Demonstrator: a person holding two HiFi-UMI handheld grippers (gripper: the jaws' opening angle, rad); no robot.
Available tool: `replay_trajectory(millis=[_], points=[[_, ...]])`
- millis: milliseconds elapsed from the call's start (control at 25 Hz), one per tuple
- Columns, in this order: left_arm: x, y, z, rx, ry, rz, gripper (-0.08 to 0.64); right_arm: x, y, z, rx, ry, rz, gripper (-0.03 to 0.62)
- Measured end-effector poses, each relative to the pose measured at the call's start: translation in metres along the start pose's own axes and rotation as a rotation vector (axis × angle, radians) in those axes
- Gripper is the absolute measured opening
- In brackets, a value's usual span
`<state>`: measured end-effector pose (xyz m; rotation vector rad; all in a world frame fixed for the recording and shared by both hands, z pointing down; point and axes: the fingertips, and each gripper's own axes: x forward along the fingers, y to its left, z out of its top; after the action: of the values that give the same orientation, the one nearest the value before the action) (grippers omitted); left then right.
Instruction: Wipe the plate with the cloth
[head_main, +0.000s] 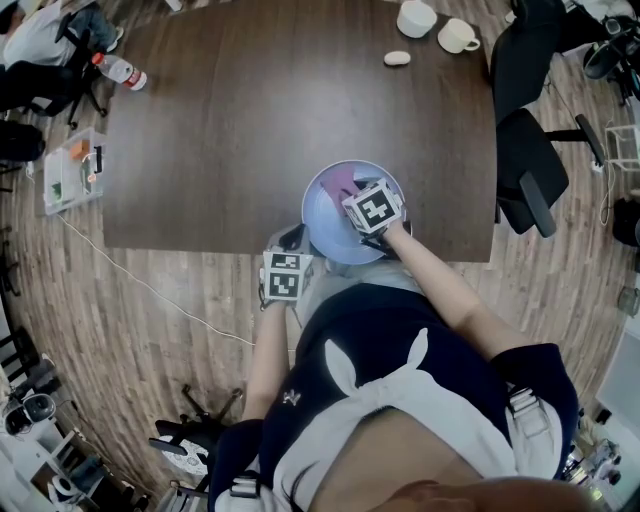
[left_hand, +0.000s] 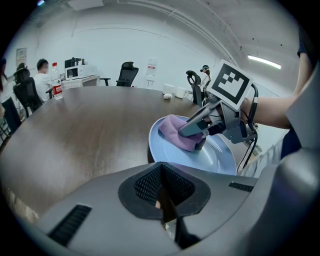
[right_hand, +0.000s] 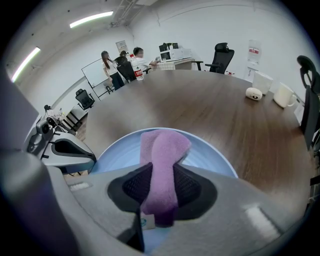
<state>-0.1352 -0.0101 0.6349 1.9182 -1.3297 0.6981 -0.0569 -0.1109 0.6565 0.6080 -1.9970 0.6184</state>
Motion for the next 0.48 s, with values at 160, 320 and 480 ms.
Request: replay_trajectory(millis=[160,320,480], points=[[0.0003,0.0002,-0.0011,-0.003,0.006,0.003,0.005,0.0018,0.0032,0.0027,-0.011,-0.009,0.009,0.118],[0.0001,-0.0010,-0.0045,-0.007,0.023,0.009,0.005,0.0002,0.0055,0.0035,-0.017,-0.010,0.014,0.118],[0.0013,-0.0018,-0.0061,-0.013,0.017,0.008,0.005,0.0021,0.0103,0.0041,-0.032,-0.015,0.019,0.118]])
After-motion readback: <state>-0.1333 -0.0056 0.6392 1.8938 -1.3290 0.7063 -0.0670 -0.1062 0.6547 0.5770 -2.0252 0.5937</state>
